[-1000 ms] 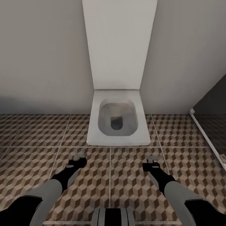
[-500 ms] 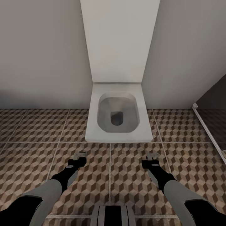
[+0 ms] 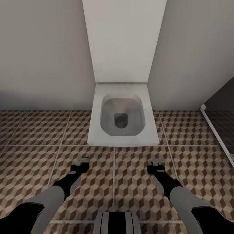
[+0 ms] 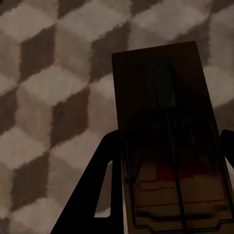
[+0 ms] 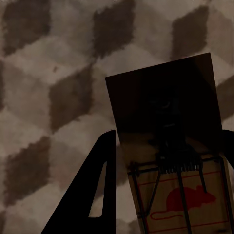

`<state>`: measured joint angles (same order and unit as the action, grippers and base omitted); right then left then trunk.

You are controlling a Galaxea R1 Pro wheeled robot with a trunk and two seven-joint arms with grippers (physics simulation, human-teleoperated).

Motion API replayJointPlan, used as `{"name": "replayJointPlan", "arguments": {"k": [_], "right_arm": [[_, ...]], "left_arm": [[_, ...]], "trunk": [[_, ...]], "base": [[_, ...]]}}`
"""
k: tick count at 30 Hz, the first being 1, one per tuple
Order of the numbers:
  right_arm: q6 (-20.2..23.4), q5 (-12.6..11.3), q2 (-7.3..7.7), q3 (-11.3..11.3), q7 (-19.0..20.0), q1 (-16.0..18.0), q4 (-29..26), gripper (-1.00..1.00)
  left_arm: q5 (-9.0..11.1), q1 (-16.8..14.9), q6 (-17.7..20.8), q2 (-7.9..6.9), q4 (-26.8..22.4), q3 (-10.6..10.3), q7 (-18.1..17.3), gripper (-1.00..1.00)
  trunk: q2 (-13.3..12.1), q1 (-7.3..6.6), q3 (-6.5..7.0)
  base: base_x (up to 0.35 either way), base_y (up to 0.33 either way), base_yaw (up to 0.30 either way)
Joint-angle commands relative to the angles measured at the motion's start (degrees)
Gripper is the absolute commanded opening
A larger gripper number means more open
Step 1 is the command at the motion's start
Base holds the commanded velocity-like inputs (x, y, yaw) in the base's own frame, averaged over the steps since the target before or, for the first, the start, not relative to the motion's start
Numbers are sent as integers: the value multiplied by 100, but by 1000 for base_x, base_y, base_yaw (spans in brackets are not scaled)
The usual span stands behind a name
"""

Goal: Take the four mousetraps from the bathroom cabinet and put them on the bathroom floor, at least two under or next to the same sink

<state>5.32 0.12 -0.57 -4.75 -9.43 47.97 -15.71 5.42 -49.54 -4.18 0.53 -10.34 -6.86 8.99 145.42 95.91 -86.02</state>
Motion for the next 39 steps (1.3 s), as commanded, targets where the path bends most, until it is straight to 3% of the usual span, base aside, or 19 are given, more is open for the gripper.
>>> {"name": "replayJointPlan", "arguments": {"k": [1, 14, 26, 36, 39], "right_arm": [[40, -12, 3, -44, -15, 1, -11, -100], [33, -22, 19, -43, -15, 43, -20, -100], [34, -51, 20, -44, -16, 63, -20, -100], [32, -49, 16, -42, -15, 63, -20, -100], [31, -50, 16, -43, -15, 63, -20, -100]], "left_arm": [[46, -3, -20, -1, 6, -52, 41, -100], [0, -3, -24, 32, -93, -67, 451, -100], [-14, -3, -37, 52, -26, -65, 514, -100], [-2, -3, -47, 45, -16, -62, 516, -100], [6, -3, -47, 44, -19, -61, 516, -100]], "trunk": [[1, -1, -3], [1, -1, -3], [1, -1, -3], [15, 25, -225], [15, 25, -225]], "base": [[0, 0, 0], [0, 0, 0], [0, 0, 0], [0, 0, 0], [0, 0, 0]]}}
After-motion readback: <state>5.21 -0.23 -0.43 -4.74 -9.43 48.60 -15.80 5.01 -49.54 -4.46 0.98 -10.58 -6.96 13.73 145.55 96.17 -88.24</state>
